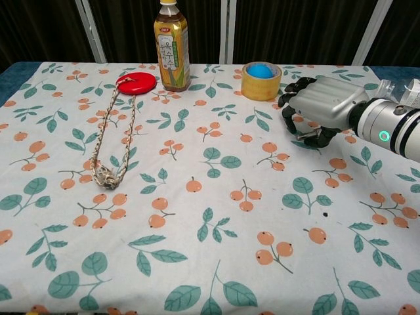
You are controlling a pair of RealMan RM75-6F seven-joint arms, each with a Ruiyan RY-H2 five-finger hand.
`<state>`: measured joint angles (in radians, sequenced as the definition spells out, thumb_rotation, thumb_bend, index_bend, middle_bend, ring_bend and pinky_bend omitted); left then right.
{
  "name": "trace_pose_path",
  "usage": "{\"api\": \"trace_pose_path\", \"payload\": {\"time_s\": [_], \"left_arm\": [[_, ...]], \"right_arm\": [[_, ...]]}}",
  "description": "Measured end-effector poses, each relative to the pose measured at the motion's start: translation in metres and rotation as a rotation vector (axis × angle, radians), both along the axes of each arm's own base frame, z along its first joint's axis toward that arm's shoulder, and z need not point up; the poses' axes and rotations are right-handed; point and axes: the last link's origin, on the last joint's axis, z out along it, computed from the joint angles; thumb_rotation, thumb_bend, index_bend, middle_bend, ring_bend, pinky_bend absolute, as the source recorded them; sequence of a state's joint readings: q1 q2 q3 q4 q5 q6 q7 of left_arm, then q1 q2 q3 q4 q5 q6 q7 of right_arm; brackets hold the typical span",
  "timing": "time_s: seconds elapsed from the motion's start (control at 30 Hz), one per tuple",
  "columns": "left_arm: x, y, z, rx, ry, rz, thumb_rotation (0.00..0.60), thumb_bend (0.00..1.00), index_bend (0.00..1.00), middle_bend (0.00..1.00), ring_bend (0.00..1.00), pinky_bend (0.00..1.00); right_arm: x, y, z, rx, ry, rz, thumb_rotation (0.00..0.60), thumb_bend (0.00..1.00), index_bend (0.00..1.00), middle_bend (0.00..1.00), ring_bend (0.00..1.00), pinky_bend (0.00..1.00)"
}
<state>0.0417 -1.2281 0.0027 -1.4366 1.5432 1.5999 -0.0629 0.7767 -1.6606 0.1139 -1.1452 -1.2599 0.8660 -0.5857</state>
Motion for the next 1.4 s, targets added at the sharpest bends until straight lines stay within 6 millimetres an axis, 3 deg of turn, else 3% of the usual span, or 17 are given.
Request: {"api": "trace_pose_path", "payload": {"time_s": [0.3,0.73,1.03,1.4], "left_arm": [[-0.002,-0.001,0.0,-0.001,-0.004,0.004,0.6,0.11,0.16,0.07,0.0,0.0],[-0.004,-0.002,0.001,0.003,-0.002,0.006,0.6,0.11,0.16,0.07,0.0,0.0],[-0.002,0.0,0.0,-0.006,0.004,-0.002,0.6,0.11,0.16,0.07,0.0,0.0],[-0.002,0.001,-0.001,-0.015,0.01,0.001,0.6,0.11,0.16,0.07,0.0,0.0]], "right_arm": [[-0.002,0.0,-0.004,-0.007,-0.008,-0.003,0.6,0.28,0.52,0.16,0.0,0.0],[-0.002,0.0,-0.003,0.0,-0.058,-0.04,0.6,0.39,0.58,0.18,0.0,0.0],[-0.004,0.004,0.022,0.022,-0.285,-0.163,0.6,0.39,0.59,0.18,0.0,0.0],[-0.03,-0.003,0.039,0.074,-0.55,-0.403,0.6,0.39,0.59,0.18,0.0,0.0]]}}
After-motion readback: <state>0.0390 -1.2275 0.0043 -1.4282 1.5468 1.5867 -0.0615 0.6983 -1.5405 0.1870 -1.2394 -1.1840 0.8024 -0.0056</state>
